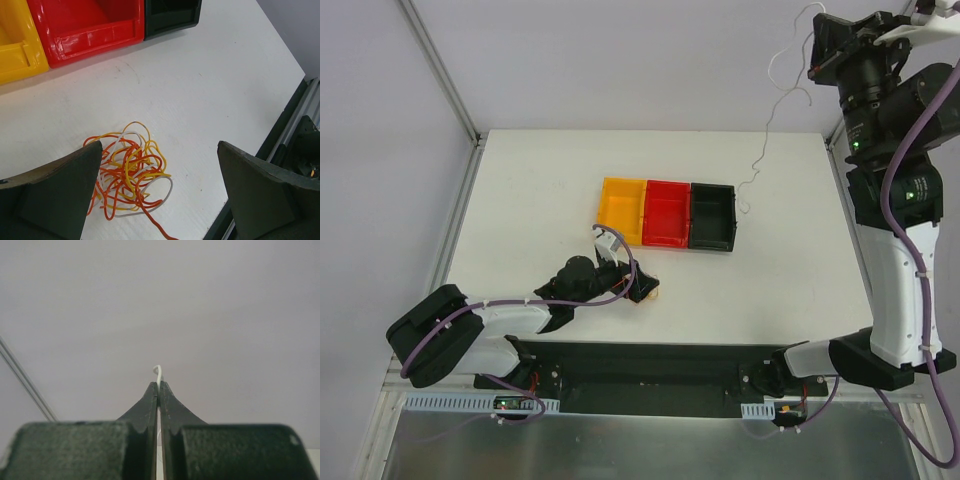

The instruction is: Untangle the cables

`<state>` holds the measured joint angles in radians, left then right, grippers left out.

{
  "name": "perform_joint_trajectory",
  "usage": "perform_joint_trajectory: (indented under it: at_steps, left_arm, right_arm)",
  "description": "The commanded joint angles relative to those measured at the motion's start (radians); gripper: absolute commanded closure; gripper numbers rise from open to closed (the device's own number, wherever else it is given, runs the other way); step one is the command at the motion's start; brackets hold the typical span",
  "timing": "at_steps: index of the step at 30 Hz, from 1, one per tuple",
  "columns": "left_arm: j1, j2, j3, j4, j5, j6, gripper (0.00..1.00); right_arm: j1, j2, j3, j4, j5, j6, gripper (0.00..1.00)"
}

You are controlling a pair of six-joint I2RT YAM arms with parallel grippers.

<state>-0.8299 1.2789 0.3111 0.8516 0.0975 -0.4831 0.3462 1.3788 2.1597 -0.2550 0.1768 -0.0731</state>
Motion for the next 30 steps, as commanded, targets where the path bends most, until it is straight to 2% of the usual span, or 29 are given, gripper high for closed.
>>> perform_joint_trajectory:
  at_steps: [1, 5, 20, 30]
  left_arm:
    - [0.000, 0.005, 0.011, 0.053, 0.015, 0.012, 0.01]
    - [0.000, 0.010, 0.014, 0.052, 0.016, 0.014, 0.02]
    - [0.000, 0.011, 0.016, 0.053, 0.016, 0.014, 0.02]
    - [0.000, 0.005, 0.011, 0.053, 0.015, 0.015, 0.02]
  right_arm:
    - [-0.007, -0.004, 0.034, 0.045, 0.007, -0.024, 1.00]
    - [-0.006, -0.021, 0.051, 0.051, -0.013, -0.016, 0.99]
    - [-0.006, -0.037, -0.060, 0.091, -0.040, 0.042, 0.99]
    - [-0.004, -0.046, -0.201, 0.134, -0.034, 0.064, 0.99]
